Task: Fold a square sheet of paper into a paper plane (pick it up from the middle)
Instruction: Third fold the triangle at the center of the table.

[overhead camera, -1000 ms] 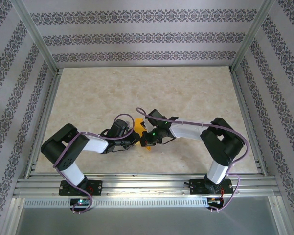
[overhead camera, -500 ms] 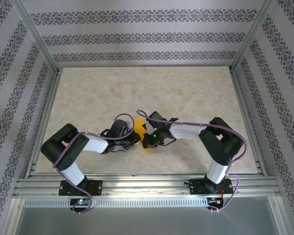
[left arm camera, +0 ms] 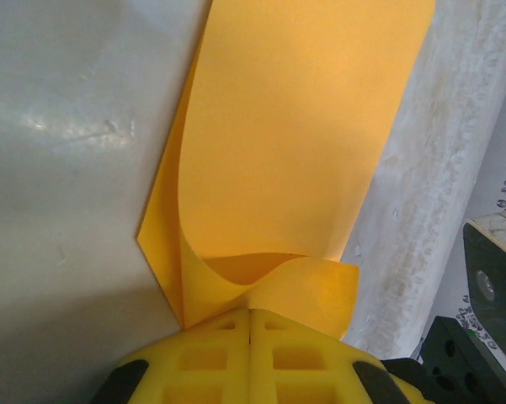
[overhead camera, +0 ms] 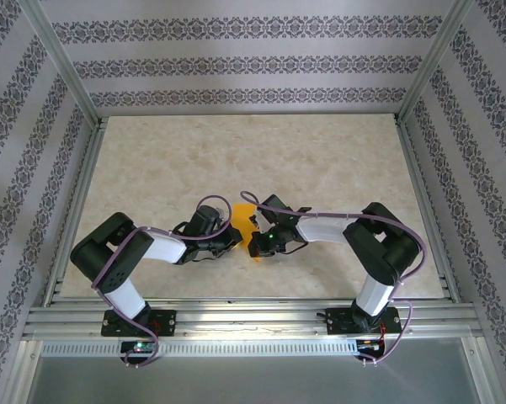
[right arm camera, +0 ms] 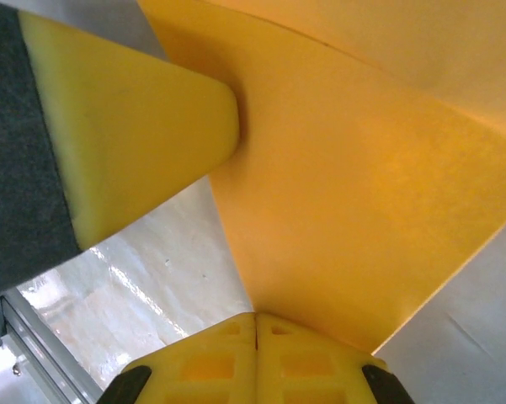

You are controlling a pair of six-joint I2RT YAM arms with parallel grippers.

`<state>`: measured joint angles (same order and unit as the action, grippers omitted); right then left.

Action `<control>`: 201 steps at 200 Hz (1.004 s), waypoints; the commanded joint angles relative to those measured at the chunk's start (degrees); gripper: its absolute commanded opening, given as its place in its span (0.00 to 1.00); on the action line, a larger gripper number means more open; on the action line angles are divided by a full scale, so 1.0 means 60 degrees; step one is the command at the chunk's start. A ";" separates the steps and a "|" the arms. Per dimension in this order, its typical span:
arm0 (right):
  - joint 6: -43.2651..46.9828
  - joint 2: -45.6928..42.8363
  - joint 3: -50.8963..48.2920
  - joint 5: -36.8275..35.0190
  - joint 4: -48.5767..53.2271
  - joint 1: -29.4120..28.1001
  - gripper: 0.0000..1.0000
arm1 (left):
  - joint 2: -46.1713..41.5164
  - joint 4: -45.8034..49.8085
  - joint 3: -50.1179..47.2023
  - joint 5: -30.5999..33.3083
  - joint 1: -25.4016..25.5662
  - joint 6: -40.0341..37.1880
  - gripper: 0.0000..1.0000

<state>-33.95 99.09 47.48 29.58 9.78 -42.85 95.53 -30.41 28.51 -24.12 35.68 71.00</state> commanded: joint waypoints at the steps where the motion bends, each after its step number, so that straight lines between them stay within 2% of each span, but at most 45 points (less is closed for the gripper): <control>1: -0.0231 -0.0152 -0.0544 0.0013 0.0241 0.0045 0.01 | 0.0295 -0.0042 -0.0103 0.0064 0.0161 0.0053 0.00; 44: -0.0319 -0.0680 -0.1083 0.0687 -0.0293 0.0054 0.04 | 0.0295 0.0160 -0.0188 0.0214 0.0147 0.0052 0.00; 89: -0.0225 -0.1104 -0.1286 0.0908 0.0416 0.0077 0.05 | 0.0346 0.0155 -0.0182 0.0242 0.0147 0.0065 0.00; 111: -0.0524 -0.1699 -0.0995 0.0773 0.0684 0.0173 0.06 | 0.0383 -0.0062 -0.0257 0.0193 0.0153 0.0117 0.00; 131: -0.1255 -0.2182 -0.0741 0.1063 0.0147 0.0289 0.06 | 0.0368 -0.0145 -0.0284 0.0187 0.0160 0.0128 0.00; 148: -0.2053 -0.1840 -0.0530 0.1498 -0.0523 0.0479 0.06 | 0.0368 -0.0186 -0.0263 0.0156 0.0162 0.0108 0.00; 175: -0.2094 -0.0973 0.0294 0.1069 -0.0237 0.0349 0.07 | 0.0355 -0.0190 -0.0262 0.0127 0.0161 0.0109 0.00; 201: -0.2227 -0.0264 0.0650 0.0749 -0.0300 0.0395 0.03 | 0.0291 -0.0080 -0.0207 0.0126 0.0161 0.0051 0.00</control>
<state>-45.15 94.32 49.45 35.90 7.90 -40.49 95.74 -31.88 27.97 -24.12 35.68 71.02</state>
